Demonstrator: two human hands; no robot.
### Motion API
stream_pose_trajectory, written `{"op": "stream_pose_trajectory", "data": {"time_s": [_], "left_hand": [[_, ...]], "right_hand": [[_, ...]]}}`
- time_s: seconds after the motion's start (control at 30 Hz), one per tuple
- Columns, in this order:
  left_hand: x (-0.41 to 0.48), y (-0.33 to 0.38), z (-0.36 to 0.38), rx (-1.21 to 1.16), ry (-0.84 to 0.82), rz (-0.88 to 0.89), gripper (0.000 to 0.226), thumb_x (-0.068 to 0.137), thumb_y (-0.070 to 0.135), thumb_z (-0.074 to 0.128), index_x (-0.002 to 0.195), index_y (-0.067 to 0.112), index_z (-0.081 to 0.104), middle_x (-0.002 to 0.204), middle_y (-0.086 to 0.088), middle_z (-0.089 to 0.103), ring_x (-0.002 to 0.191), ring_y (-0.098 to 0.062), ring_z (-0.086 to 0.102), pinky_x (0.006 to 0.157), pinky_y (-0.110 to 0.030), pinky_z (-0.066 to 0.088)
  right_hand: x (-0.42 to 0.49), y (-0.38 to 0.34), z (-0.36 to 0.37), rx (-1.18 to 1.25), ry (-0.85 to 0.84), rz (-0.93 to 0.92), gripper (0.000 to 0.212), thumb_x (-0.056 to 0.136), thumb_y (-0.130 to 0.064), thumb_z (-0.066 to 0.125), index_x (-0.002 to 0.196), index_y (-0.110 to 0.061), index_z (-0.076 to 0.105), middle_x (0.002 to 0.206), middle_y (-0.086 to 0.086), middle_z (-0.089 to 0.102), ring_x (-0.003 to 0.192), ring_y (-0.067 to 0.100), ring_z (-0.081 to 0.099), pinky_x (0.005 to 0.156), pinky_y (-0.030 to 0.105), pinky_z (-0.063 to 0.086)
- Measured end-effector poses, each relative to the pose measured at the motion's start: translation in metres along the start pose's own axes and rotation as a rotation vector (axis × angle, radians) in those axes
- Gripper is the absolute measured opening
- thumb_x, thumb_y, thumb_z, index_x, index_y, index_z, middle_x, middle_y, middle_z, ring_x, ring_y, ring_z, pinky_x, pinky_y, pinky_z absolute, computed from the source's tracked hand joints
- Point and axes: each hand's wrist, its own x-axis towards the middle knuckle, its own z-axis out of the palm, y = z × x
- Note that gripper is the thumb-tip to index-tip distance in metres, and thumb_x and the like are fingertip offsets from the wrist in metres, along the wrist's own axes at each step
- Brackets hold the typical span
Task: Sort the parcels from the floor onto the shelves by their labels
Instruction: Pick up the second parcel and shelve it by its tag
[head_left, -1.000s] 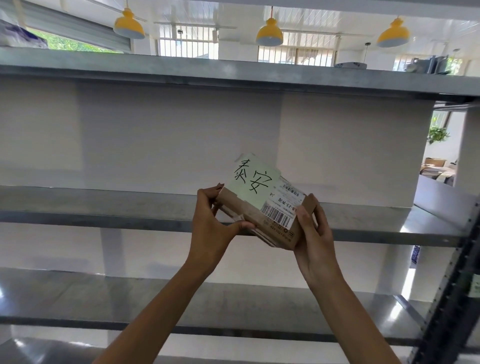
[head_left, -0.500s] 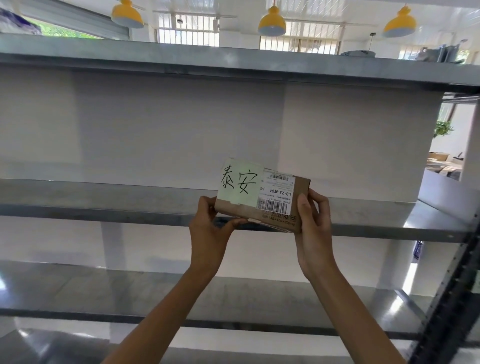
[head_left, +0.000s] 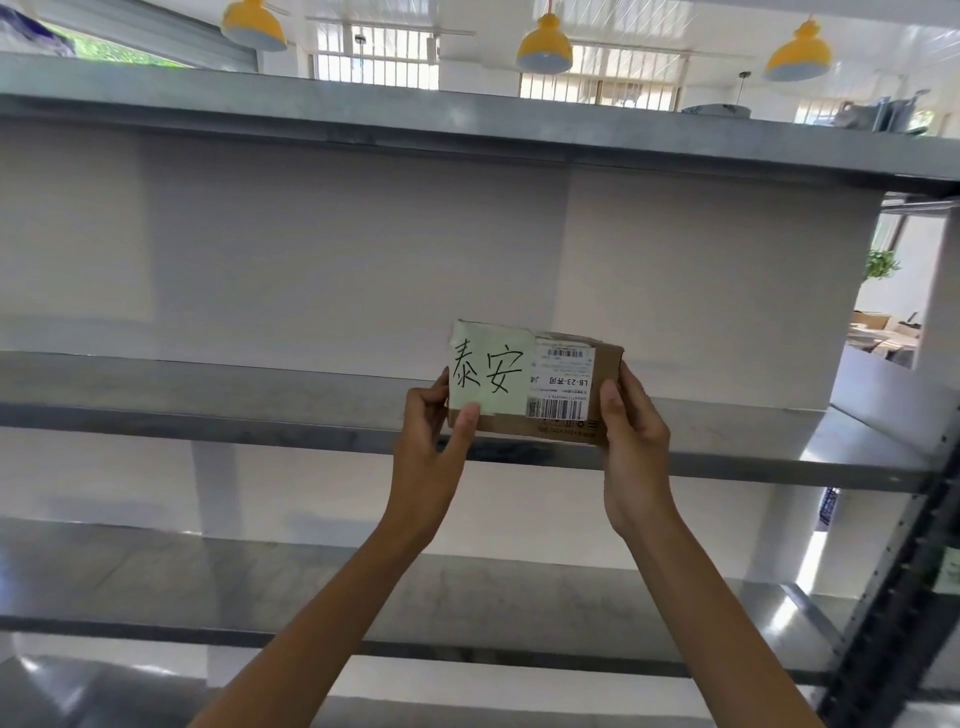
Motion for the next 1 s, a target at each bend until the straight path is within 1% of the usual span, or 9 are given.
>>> {"op": "stream_pose_trajectory", "data": {"time_s": [0.1, 0.2, 0.33, 0.43, 0.53, 0.73, 0.8, 0.9, 1.0], "left_hand": [[0.007, -0.004, -0.002, 0.030, -0.018, -0.040, 0.024, 0.095, 0.030, 0.046, 0.114, 0.020, 0.038, 0.120, 0.009, 0.054, 0.109, -0.011, 0.055, 0.076, -0.006, 0.051], [0.009, -0.007, -0.007, 0.095, -0.041, -0.058, 0.025, 0.095, 0.030, 0.046, 0.115, 0.018, 0.038, 0.122, 0.008, 0.053, 0.107, -0.011, 0.055, 0.078, -0.006, 0.049], [0.011, -0.010, -0.016, 0.105, -0.038, -0.060, 0.028, 0.093, 0.029, 0.050, 0.115, 0.015, 0.040, 0.128, 0.002, 0.056, 0.111, -0.012, 0.056, 0.081, -0.006, 0.049], [0.015, -0.008, -0.023, 0.136, -0.020, -0.063, 0.027, 0.093, 0.030, 0.050, 0.115, 0.018, 0.040, 0.128, 0.003, 0.056, 0.111, -0.013, 0.059, 0.079, -0.006, 0.050], [0.017, -0.005, -0.030, 0.163, 0.006, -0.056, 0.025, 0.094, 0.029, 0.048, 0.115, 0.018, 0.039, 0.122, 0.006, 0.055, 0.100, -0.004, 0.060, 0.074, -0.004, 0.049], [0.019, 0.002, -0.050, 0.205, 0.067, -0.055, 0.029, 0.093, 0.027, 0.048, 0.117, 0.015, 0.038, 0.117, 0.010, 0.054, 0.095, 0.001, 0.060, 0.072, -0.004, 0.049], [0.017, 0.005, -0.061, 0.222, 0.109, -0.042, 0.029, 0.093, 0.026, 0.049, 0.118, 0.016, 0.038, 0.115, 0.011, 0.056, 0.093, 0.007, 0.062, 0.072, -0.005, 0.049], [0.013, 0.011, -0.079, 0.272, 0.150, -0.020, 0.030, 0.093, 0.025, 0.048, 0.121, 0.020, 0.037, 0.111, 0.018, 0.055, 0.090, 0.019, 0.059, 0.069, -0.003, 0.048], [0.007, 0.016, -0.102, 0.339, 0.201, -0.015, 0.034, 0.094, 0.028, 0.046, 0.127, 0.022, 0.037, 0.112, 0.020, 0.055, 0.091, 0.020, 0.058, 0.073, -0.005, 0.051]], "right_hand": [[0.006, 0.004, 0.005, -0.047, -0.009, 0.019, 0.039, 0.096, -0.026, 0.049, 0.135, -0.028, 0.051, 0.122, -0.007, 0.064, 0.112, 0.012, 0.061, 0.089, 0.025, 0.055], [0.013, 0.005, 0.006, -0.095, -0.025, 0.020, 0.040, 0.095, -0.026, 0.050, 0.135, -0.026, 0.051, 0.124, -0.005, 0.064, 0.109, 0.011, 0.062, 0.083, 0.017, 0.055], [0.016, 0.005, 0.010, -0.091, -0.056, 0.035, 0.038, 0.094, -0.026, 0.051, 0.133, -0.026, 0.053, 0.117, -0.005, 0.066, 0.101, 0.009, 0.065, 0.076, 0.016, 0.056], [0.016, 0.011, 0.015, -0.061, -0.073, 0.075, 0.039, 0.094, -0.027, 0.052, 0.132, -0.028, 0.053, 0.117, -0.006, 0.067, 0.101, 0.008, 0.065, 0.083, 0.023, 0.056], [0.016, 0.017, 0.021, -0.040, -0.135, 0.107, 0.040, 0.094, -0.027, 0.051, 0.134, -0.028, 0.052, 0.120, -0.007, 0.066, 0.106, 0.008, 0.064, 0.092, 0.031, 0.054], [0.021, 0.025, 0.044, 0.013, -0.240, 0.127, 0.039, 0.095, -0.020, 0.051, 0.133, -0.028, 0.052, 0.123, -0.005, 0.065, 0.112, 0.013, 0.062, 0.095, 0.037, 0.052], [0.021, 0.028, 0.054, 0.027, -0.280, 0.139, 0.041, 0.095, -0.018, 0.051, 0.135, -0.026, 0.051, 0.123, -0.005, 0.065, 0.112, 0.012, 0.062, 0.097, 0.038, 0.051], [0.017, 0.032, 0.072, 0.071, -0.359, 0.158, 0.041, 0.096, -0.015, 0.048, 0.137, -0.023, 0.050, 0.125, -0.003, 0.065, 0.113, 0.012, 0.062, 0.097, 0.038, 0.051], [0.010, 0.034, 0.094, 0.124, -0.422, 0.181, 0.042, 0.097, -0.011, 0.045, 0.138, -0.020, 0.049, 0.127, -0.001, 0.064, 0.116, 0.014, 0.061, 0.098, 0.038, 0.051]]}}
